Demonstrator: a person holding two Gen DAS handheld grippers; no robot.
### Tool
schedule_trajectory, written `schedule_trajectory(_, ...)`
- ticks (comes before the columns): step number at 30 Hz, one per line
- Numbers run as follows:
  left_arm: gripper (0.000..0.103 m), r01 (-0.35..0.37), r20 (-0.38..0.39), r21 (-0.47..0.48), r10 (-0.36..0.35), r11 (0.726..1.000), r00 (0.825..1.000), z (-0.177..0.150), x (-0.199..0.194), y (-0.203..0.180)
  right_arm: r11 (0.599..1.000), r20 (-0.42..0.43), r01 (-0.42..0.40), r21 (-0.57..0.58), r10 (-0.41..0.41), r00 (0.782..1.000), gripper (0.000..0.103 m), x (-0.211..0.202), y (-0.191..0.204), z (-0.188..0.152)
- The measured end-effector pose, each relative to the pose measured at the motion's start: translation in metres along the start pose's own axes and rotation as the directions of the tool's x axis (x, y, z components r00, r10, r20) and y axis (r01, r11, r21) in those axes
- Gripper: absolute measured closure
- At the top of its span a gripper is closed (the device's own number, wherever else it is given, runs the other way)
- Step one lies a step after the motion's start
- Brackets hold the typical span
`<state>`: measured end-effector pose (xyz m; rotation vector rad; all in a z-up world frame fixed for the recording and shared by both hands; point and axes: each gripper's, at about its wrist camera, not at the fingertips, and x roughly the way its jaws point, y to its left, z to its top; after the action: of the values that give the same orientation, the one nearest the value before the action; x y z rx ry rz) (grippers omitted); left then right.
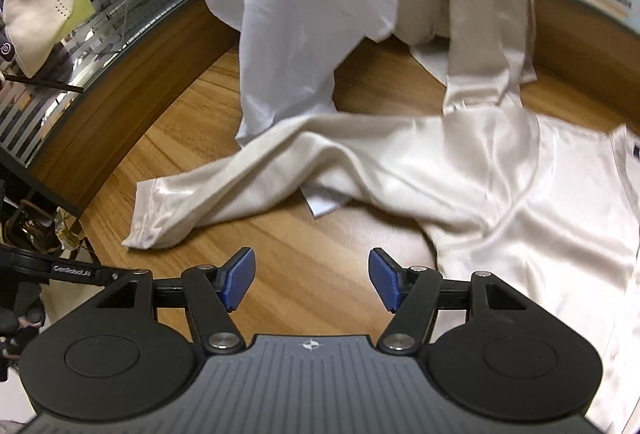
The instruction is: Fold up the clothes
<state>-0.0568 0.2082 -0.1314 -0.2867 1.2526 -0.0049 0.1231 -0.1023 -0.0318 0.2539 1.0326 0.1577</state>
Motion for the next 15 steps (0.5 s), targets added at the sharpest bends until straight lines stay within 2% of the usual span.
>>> schedule_trajectory(3,0.054,-0.056,0.061,0.14,0.048,0.989,0.997,0.004,-0.003,-0.013,1.0,0.0,-0.005,0.015,0.005,1.0,0.034,-0.004,-0.005,-0.014)
schedule_trajectory(6,0.054,-0.107,0.11,0.264,0.08,0.959,0.991,0.007,-0.001,-0.025,1.0,-0.001,-0.006,0.023,0.006,1.0,0.032,-0.007,-0.007,-0.024)
schedule_trajectory(10,0.051,-0.152,0.15,0.4,0.099,0.904,0.984,0.01,0.006,-0.039,1.0,-0.004,-0.01,0.03,0.01,1.0,0.032,-0.011,-0.009,-0.034)
schedule_trajectory(15,0.047,-0.178,0.179,0.545,0.093,0.82,0.979,0.012,0.02,-0.05,0.999,0.008,0.006,0.045,-0.006,1.0,0.031,-0.015,-0.01,-0.04)
